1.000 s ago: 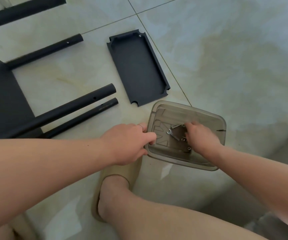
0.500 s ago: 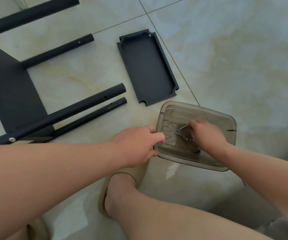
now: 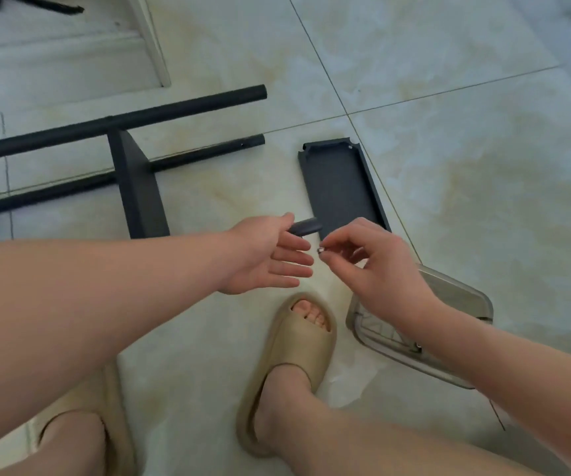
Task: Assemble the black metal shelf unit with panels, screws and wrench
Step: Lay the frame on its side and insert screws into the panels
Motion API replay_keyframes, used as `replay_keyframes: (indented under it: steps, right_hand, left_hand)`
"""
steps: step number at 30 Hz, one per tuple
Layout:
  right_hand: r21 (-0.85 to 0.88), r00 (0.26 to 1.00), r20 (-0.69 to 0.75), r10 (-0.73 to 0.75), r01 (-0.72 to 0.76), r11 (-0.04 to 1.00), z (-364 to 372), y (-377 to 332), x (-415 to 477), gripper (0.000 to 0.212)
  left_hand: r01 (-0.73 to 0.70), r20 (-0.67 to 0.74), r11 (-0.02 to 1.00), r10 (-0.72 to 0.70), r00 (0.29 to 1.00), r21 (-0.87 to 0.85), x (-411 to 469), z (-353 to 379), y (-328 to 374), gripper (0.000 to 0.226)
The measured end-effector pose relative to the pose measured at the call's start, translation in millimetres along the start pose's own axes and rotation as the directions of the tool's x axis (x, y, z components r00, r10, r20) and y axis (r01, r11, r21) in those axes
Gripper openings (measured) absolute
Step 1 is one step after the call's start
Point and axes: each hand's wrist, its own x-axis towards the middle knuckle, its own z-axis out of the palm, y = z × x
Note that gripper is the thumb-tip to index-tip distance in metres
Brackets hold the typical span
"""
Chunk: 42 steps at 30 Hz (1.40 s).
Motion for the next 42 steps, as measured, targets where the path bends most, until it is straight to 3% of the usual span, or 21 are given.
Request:
replay_keyframes:
  steps: [5,8,11,15,18,21,23,26,29,33,36,42]
  right_hand:
    - [0.042,0.983,0.023,-0.184,0.183,0.982,28,-56,15,0.019]
    - [0.047,0.976,-0.008,-0.22,0.22,0.974,44,-78,24,0.018]
    - [-0.034,0.973,0.052,-0.224,0.226,0.974,62,-91,34,0.024]
    - [-0.193,0.953,0.232,-0.193,0.24,0.951,100,-99,56,0.033]
    - [-0.364,0.892,0.388,-0.231,0.379,0.851,130,-97,77,0.055]
    - [-0.477,0.78,0.57,-0.26,0.571,0.669,162,-88,90,0.091]
    - [-0.506,0.719,0.653,-0.238,0.648,0.569,180,-81,93,0.113]
    - [-0.528,0.68,0.696,-0.23,0.702,0.478,200,-69,102,0.123]
    - [-0.528,0.69,0.688,-0.224,0.688,0.497,210,-60,109,0.12]
    - [-0.437,0.67,0.706,-0.231,0.668,0.602,211,-53,114,0.12]
    - [-0.4,0.658,0.716,-0.236,0.662,0.633,208,-52,118,0.11]
    - [-0.495,0.734,0.644,-0.215,0.614,0.614,211,-52,114,0.113]
  left_hand:
    - [0.044,0.154,0.999,-0.044,0.987,0.004,-31,-42,19,0.056]
    - [0.053,0.078,0.999,-0.053,0.996,-0.005,-41,-80,23,0.045]
    - [0.052,0.008,0.997,-0.053,0.999,0.049,-51,-126,16,0.026]
    - [-0.025,-0.074,0.998,0.029,0.997,0.054,-56,-192,9,0.041]
    - [-0.132,-0.169,0.987,0.147,0.975,0.095,-52,-235,6,0.037]
    - [-0.261,-0.273,0.955,0.29,0.917,0.139,-37,-265,-8,0.03]
    - [-0.265,-0.268,0.946,0.309,0.913,0.187,-21,-274,-24,0.032]
    - [-0.221,-0.211,0.944,0.275,0.938,0.246,1,-278,-45,0.033]
    - [-0.205,-0.093,0.932,0.242,0.966,0.298,12,-271,-53,0.029]
    - [-0.219,0.061,0.887,0.213,0.975,0.406,21,-261,-59,0.026]
    - [-0.237,0.092,0.829,0.222,0.971,0.506,24,-259,-58,0.022]
    - [-0.264,0.14,0.779,0.225,0.964,0.568,30,-257,-54,0.017]
